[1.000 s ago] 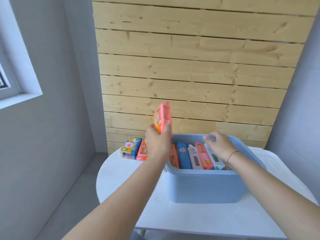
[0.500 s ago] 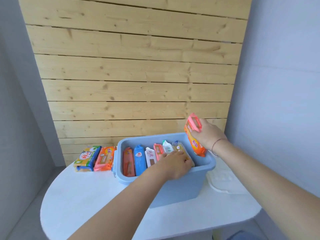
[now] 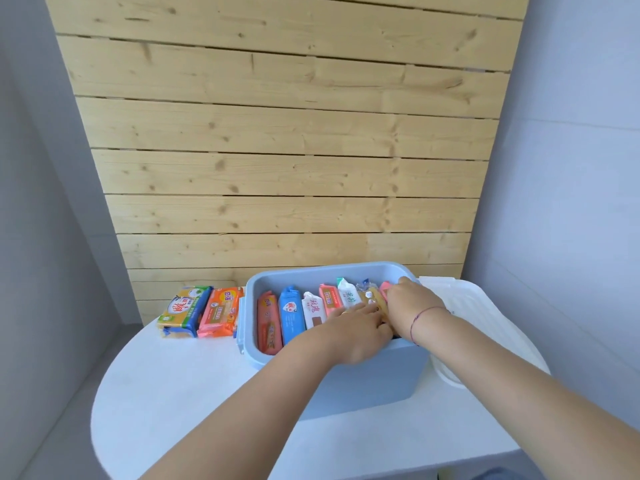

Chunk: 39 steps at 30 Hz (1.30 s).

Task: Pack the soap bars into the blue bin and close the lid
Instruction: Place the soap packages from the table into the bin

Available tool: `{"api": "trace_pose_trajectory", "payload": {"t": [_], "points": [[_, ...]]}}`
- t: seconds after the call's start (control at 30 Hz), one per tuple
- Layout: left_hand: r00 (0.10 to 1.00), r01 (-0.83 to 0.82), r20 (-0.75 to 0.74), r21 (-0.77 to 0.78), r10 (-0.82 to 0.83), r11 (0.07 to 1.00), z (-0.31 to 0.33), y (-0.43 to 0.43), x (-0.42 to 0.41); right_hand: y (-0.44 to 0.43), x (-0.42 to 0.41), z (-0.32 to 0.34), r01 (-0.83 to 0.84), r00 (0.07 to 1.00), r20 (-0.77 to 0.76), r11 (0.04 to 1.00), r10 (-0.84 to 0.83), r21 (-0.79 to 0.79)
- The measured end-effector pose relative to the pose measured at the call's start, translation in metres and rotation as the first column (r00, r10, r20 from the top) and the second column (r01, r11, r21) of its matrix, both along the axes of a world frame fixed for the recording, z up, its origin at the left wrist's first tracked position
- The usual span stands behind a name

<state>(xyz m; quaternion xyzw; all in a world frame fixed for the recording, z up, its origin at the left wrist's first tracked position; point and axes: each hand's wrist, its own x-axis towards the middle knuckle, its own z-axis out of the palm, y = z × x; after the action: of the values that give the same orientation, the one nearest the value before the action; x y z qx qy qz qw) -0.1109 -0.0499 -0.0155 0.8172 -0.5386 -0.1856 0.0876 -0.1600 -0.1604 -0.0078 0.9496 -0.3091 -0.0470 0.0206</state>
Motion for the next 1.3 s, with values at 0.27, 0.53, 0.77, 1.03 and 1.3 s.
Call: {"api": "trace_pose_trajectory", "payload": {"t": [0.27, 0.53, 0.77, 1.03, 1.3], "points": [[0.863, -0.500, -0.440, -0.675, 0.247, 0.542, 0.024, 0.071, 0.056, 0.030, 0.014, 0.013, -0.071, 0.982, 0.161, 0.987, 0.094, -0.146], [0.408, -0.861, -0.312, -0.445, 0.858, 0.247, -0.064, 0.157, 0.192, 0.085, 0.066, -0.003, -0.254, 0.923, 0.271, 0.962, 0.272, -0.098], [0.405, -0.906, -0.175, -0.210, 0.897, 0.368, -0.121, 0.158, 0.225, 0.088, 0.070, -0.022, -0.222, 0.942, 0.243, 0.972, 0.233, -0.074], [0.371, -0.883, -0.130, -0.357, 0.920, 0.305, -0.123, 0.166, 0.226, 0.085, 0.072, -0.025, -0.214, 0.944, 0.251, 0.976, 0.217, -0.038], [0.394, -0.807, -0.366, -0.576, 0.843, 0.127, -0.070, 0.176, 0.182, 0.084, 0.070, -0.013, -0.251, 0.904, 0.390, 0.957, 0.177, 0.147]]}}
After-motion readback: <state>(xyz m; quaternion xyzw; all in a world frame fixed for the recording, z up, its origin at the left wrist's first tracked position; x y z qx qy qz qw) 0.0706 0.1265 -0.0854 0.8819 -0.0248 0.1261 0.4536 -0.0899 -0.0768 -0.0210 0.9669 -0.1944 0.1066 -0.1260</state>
